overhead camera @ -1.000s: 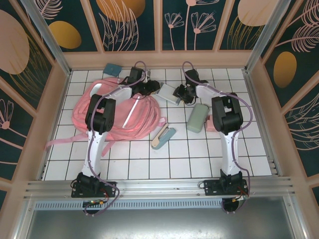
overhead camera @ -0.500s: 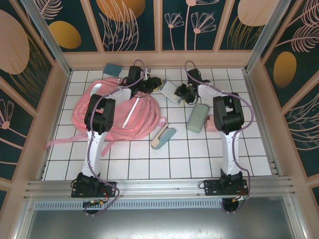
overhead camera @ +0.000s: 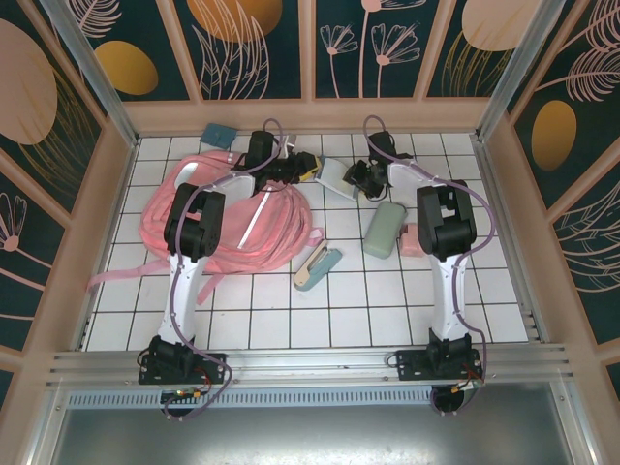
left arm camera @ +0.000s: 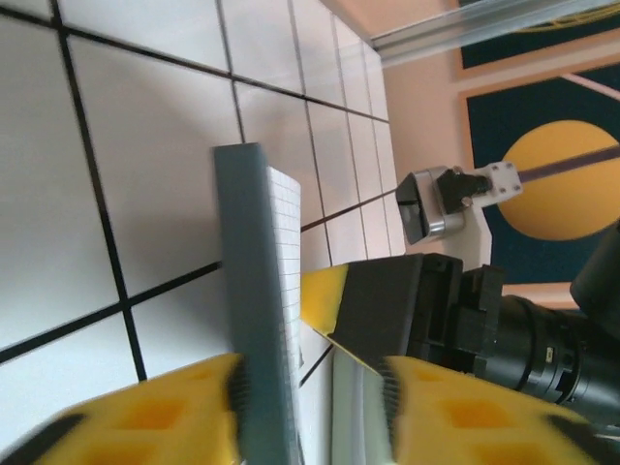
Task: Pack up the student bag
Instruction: Pick up the book from the top-center of the table.
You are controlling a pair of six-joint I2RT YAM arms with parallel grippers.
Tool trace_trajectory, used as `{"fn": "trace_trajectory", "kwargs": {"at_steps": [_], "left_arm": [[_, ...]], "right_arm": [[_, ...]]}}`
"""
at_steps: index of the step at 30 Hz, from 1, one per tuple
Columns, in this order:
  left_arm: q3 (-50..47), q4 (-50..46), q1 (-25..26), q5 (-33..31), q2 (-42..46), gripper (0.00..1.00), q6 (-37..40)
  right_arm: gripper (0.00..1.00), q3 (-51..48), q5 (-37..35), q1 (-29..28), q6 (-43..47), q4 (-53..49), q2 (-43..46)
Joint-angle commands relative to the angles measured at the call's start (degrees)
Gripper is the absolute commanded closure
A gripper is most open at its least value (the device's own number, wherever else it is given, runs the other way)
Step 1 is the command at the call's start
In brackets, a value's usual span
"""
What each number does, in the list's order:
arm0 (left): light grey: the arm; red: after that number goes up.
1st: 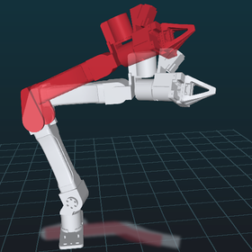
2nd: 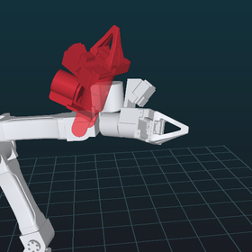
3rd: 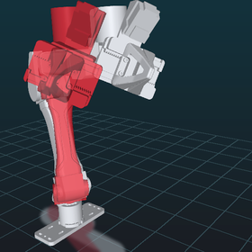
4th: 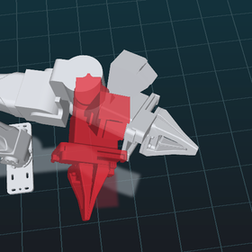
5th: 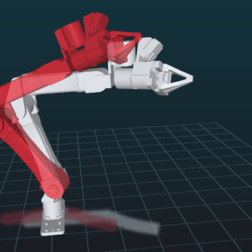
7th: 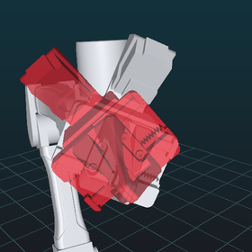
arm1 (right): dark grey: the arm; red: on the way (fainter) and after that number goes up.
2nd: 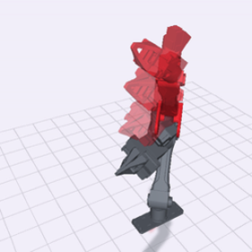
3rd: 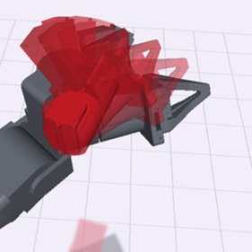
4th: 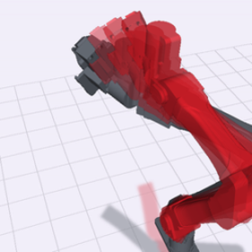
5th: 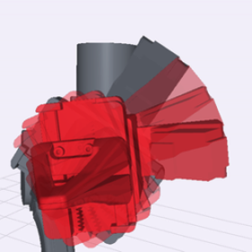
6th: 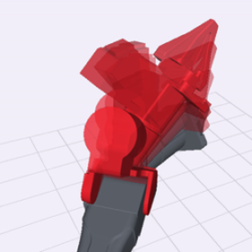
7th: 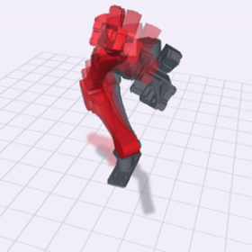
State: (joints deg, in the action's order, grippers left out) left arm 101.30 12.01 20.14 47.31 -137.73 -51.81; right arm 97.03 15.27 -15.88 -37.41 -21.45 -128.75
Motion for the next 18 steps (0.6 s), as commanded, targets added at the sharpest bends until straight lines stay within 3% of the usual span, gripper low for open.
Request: {"fn": "trace_trajectory", "kwargs": {"at_steps": [1,4,7,11,12,14,18], "left_arm": [[4.2,-11.7,4.9,4.0,-0.3,0.49,6.0],[2.4,-6.3,5.1,5.8,-0.2,0.54,2.9],[-1.0,4.9,5.1,8.3,0.4,0.57,-4.4],[1.0,-1.2,5.3,5.7,0.6,0.56,-0.2],[1.8,-4.8,5.3,3.1,0.8,0.56,2.3],[4.2,-16.5,5.2,-9.1,2.0,0.56,9.3],[3.9,-22.2,4.5,-18.4,2.4,0.55,12.3]], "right_arm": [[0.5,1.7,4.6,-2.5,0.3,3.0,-1.4],[0.5,1.7,4.6,-2.5,0.2,2.9,-1.5],[0.5,1.7,4.6,-2.4,0.2,3.0,-1.5],[0.49,2.0,4.7,-2.4,0.3,2.7,-1.9],[0.5,2.1,4.5,-2.4,0.4,2.4,-2.0],[0.5,2.2,3.3,-2.4,0.7,1.7,-2.1],[0.5,2.6,0.3,-2.5,1.7,-0.4,-2.0]]}}
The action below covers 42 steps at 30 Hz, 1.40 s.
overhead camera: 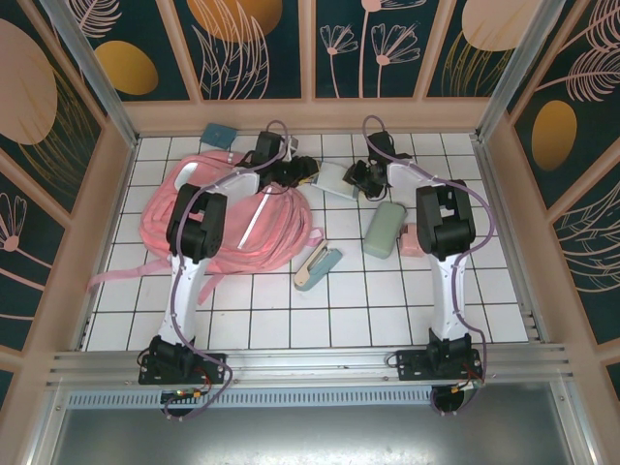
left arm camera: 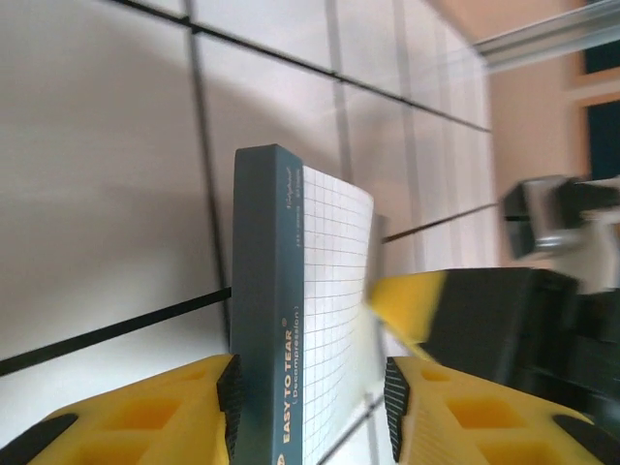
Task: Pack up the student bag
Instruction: Pick up the book from the top-center of the table.
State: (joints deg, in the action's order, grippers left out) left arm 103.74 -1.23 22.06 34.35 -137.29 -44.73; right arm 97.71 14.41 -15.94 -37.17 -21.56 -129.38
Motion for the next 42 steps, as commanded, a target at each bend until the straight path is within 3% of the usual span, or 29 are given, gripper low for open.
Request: {"fn": "trace_trajectory", "kwargs": {"at_steps": [1,7,11,19,21,24,26,29,35,40,42], "left_arm": [[2.6,-11.6,2.5,-7.8,1.1,0.55,6.2],[6.4,-19.4,2.5,-19.7,-1.7,0.52,8.9],[8.5,-23.7,2.6,-24.0,-3.4,0.52,9.0],[10.9,-28.1,3.3,-25.6,-6.6,0.51,9.2],[13.2,-30.5,3.8,-26.2,-8.2,0.51,9.4],[15.8,-31.5,4.3,-23.5,-9.8,0.52,9.3],[15.8,-29.7,4.5,-18.4,-9.6,0.53,8.8],[9.4,-18.7,4.4,-7.9,-4.9,0.55,5.6],[-2.0,6.6,3.6,7.7,3.6,0.55,-5.4],[-5.9,19.5,2.8,12.7,4.7,0.5,-13.4],[-5.4,18.4,2.6,12.1,3.8,0.51,-13.3]], "right_arm": [[0.5,1.9,0.0,-2.4,1.7,-0.9,-1.5],[0.51,1.9,-2.4,-2.3,3.3,-2.4,-1.7],[0.53,2.0,-2.5,-2.4,3.4,-2.6,-2.2],[0.55,2.5,-2.2,-3.0,3.4,-2.7,-2.8],[0.59,2.6,-1.5,-3.2,3.5,-2.5,-3.1],[0.66,2.8,-0.2,-3.4,3.6,-2.0,-3.5],[0.71,2.8,1.4,-3.5,3.6,-1.3,-3.8],[0.8,2.7,3.3,-3.5,3.3,-0.3,-3.9],[0.8,3.0,3.6,-3.4,3.2,-0.2,-3.4],[0.8,2.3,4.2,-2.7,3.2,0.3,-2.1],[0.79,1.7,4.2,-2.5,3.3,0.6,-1.4]]}}
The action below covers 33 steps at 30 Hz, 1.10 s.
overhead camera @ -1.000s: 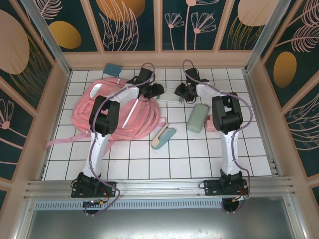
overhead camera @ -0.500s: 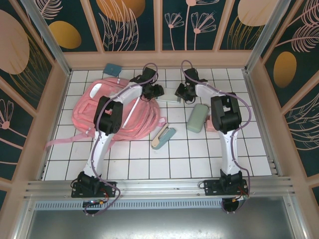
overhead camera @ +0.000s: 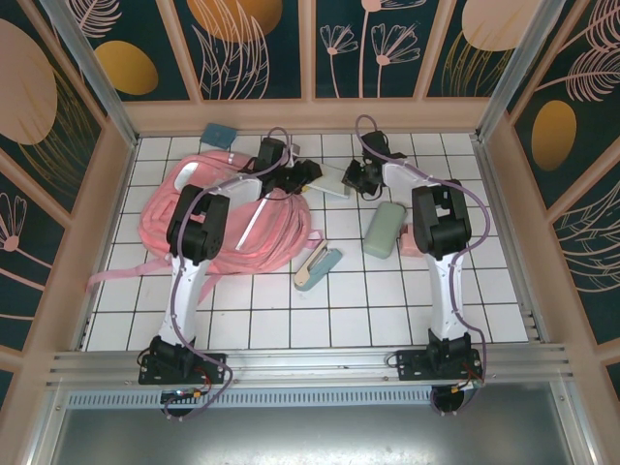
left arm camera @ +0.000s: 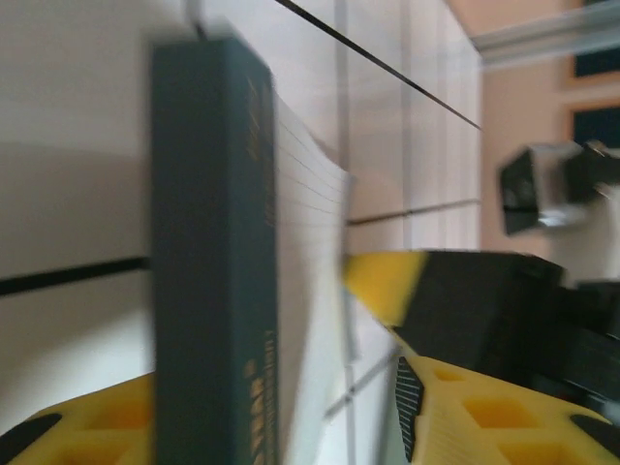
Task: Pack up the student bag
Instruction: Pick up the book from the top-center of the table, then pass the book.
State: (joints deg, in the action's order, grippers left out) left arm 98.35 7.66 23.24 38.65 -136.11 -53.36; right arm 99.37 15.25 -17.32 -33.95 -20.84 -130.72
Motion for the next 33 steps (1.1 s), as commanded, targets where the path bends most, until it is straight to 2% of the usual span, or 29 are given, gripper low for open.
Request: {"fn": "trace_trajectory", "kwargs": {"at_steps": [1,4,6,10,17,23,27,33], "left_arm": [[1.3,6.7,1.5,7.0,2.1,0.55,-3.3],[1.2,4.5,1.4,4.8,2.4,0.62,-1.8],[1.0,3.8,1.2,3.9,3.2,0.71,-1.3],[0.8,3.4,0.5,3.4,4.9,0.99,-1.1],[-3.2,10.6,-0.1,6.0,10.9,1.0,-5.1],[-6.6,17.0,-0.2,7.9,13.7,1.0,-10.2],[-8.0,17.2,-0.2,7.7,15.0,1.0,-10.5],[-10.9,17.4,-0.2,5.9,17.2,1.0,-10.6]], "right_arm": [[0.79,-0.1,3.4,-1.0,0.1,-0.1,0.3],[0.79,-0.5,3.3,-0.6,0.3,-0.3,1.1],[0.77,-1.3,3.3,-0.4,0.2,0.0,1.9],[0.56,-4.4,6.0,1.8,-1.3,2.3,5.3],[0.38,-15.7,23.5,7.6,-7.9,18.8,13.5],[0.34,-22.3,36.1,8.9,-18.3,37.5,15.7],[0.34,-24.2,38.7,8.7,-22.2,45.0,16.8],[0.34,-25.1,34.1,9.3,-21.2,41.7,19.1]]}}
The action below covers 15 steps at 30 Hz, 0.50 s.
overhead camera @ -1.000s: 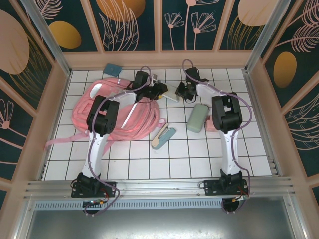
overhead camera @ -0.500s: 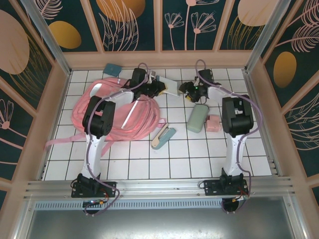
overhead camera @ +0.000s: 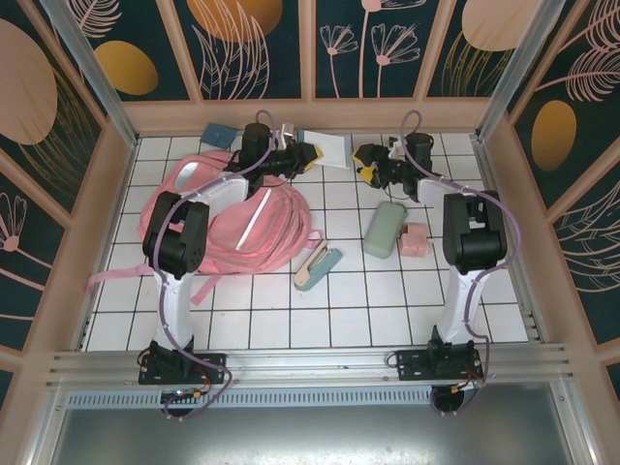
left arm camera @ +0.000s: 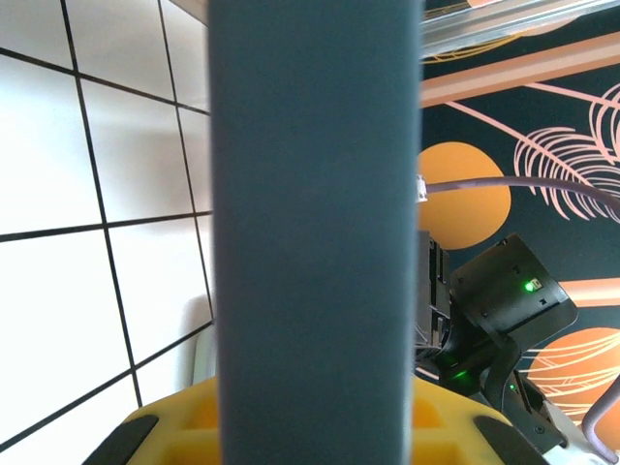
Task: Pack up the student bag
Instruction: Pass the book.
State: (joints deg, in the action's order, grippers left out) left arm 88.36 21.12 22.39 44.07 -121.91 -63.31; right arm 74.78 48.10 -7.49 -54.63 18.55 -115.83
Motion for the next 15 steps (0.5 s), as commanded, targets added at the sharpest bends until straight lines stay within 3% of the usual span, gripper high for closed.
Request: {"fn": "trace_trajectory", "kwargs": {"at_steps": [1,15], "left_arm": [[-1.3,4.4,0.6,0.4,3.2,1.0,-0.8],[-3.7,5.5,0.6,-0.8,5.9,1.0,-2.4]], "right_arm": [[0.34,-1.0,0.3,-0.4,-0.2,2.2,4.8],[0.3,-2.7,-3.0,-1.2,-0.1,5.9,10.3]]}}
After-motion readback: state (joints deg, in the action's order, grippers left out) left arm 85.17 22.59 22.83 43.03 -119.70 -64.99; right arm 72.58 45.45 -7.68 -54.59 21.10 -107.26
